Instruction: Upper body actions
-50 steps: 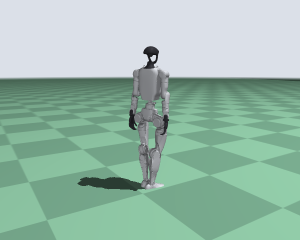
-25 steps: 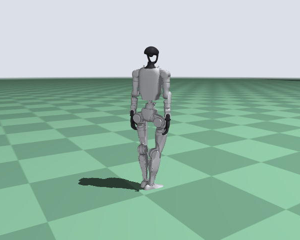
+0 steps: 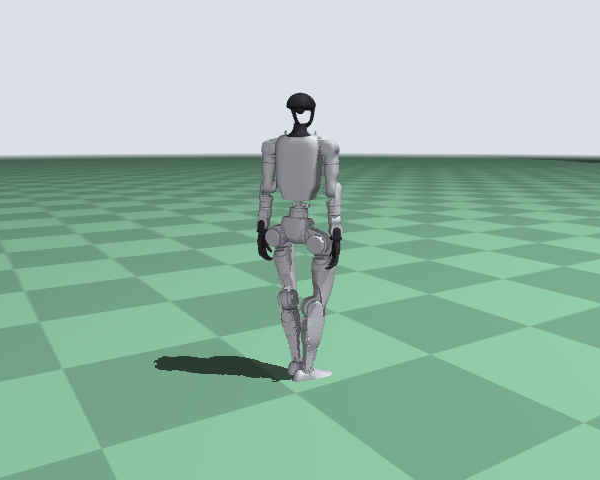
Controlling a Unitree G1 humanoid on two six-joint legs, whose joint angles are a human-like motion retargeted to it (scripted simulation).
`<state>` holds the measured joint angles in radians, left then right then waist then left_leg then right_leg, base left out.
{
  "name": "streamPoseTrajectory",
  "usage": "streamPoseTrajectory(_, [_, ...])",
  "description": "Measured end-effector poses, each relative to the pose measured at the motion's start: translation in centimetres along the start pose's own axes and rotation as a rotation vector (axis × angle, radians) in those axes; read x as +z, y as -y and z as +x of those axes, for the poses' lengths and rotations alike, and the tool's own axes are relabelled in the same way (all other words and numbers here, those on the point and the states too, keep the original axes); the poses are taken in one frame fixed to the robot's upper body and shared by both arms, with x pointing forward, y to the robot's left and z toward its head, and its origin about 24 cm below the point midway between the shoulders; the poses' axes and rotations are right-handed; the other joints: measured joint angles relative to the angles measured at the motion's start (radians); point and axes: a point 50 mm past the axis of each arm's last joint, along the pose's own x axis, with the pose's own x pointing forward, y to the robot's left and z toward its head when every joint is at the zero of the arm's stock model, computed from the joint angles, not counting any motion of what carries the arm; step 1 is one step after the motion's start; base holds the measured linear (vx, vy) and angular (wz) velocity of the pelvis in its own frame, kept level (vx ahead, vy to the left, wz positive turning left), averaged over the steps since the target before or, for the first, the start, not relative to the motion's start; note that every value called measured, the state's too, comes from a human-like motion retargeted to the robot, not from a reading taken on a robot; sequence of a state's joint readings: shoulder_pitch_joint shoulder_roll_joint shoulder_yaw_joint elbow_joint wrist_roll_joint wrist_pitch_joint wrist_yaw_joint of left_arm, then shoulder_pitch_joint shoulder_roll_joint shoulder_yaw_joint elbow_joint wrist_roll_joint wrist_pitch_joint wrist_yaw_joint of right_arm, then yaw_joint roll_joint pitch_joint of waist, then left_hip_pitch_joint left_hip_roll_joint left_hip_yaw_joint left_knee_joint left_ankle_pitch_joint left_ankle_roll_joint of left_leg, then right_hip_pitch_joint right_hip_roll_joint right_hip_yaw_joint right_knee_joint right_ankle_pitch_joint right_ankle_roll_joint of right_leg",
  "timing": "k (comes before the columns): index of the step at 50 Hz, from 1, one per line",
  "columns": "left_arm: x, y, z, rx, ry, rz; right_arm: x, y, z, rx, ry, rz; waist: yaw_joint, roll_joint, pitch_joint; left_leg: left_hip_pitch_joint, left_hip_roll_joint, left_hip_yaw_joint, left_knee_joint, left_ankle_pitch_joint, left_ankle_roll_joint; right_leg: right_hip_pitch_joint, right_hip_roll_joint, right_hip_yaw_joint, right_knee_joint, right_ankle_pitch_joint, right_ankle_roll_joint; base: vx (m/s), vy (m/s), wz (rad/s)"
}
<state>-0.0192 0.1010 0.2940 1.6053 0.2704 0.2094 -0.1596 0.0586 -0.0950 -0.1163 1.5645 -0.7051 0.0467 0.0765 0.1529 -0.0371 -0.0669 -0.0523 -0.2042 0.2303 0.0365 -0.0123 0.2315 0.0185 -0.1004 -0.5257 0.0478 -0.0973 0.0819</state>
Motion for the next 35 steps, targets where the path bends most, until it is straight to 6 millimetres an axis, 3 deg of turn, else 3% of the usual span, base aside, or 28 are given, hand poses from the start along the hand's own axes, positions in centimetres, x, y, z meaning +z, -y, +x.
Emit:
streamPoseTrajectory(6, [3.3, 0.3, -0.7, 0.019, 0.077, 0.129, 0.5, 0.8, -0.1, -0.027, 0.006, -0.004, -0.025, 0.004, 0.042, 0.009, 0.009, 0.04, -0.011, 0.012, 0.002, -0.022, -0.002, 0.028, 0.033, 0.012, -0.004, -0.05, 0.06, -0.19])
streamPoseTrajectory(15, [6.9, -0.5, -1.9, 0.066, 0.179, 0.227, 3.3, 2.1, -0.4, -0.077, 0.097, -0.074, -0.098, 0.0, 0.086, 0.011, 0.069, 0.192, -0.044, 0.006, -0.01, -0.104, 0.013, 0.058, 0.073, -0.017, -0.048, -0.06, -0.08, -0.93])
streamPoseTrajectory(20, [6.7, -1.8, -2.1, 0.096, 0.173, 0.208, 4.8, 2.6, -0.7, -0.089, 0.144, -0.129, -0.113, -0.008, 0.094, 0.018, 0.119, 0.344, -0.061, -0.026, -0.021, -0.129, 0.006, -0.05, 0.076, -0.069, -0.069, -0.11, -0.28, -2.08])
streamPoseTrajectory(25, [5.2, -2.5, -1.8, 0.099, 0.131, 0.154, 5.4, 3.2, -0.8, -0.105, 0.175, -0.143, -0.128, -0.019, 0.083, 0.033, 0.155, 0.505, -0.072, -0.076, -0.033, -0.125, -0.017, -0.24, 0.064, -0.103, -0.071, -0.13, -0.36, -2.46])
streamPoseTrajectory(30, [3.9, -2.7, -1.5, 0.104, 0.095, 0.127, 5.1, 4.0, -1.0, -0.112, 0.176, -0.077, -0.149, -0.02, 0.069, 0.047, 0.181, 0.64, -0.073, -0.126, -0.058, -0.105, -0.024, -0.427, 0.045, -0.117, -0.073, -0.19, -0.34, -2.35])
streamPoseTrajectory(35, [3.6, -2.6, -1.3, 0.107, 0.099, 0.117, 4.4, 4.3, -1.0, -0.097, 0.145, 0.05, -0.18, -0.029, 0.067, 0.065, 0.201, 0.756, -0.051, -0.169, -0.092, -0.088, -0.026, -0.545, 0.007, -0.052, -0.087, -0.19, -0.26, -1.92])
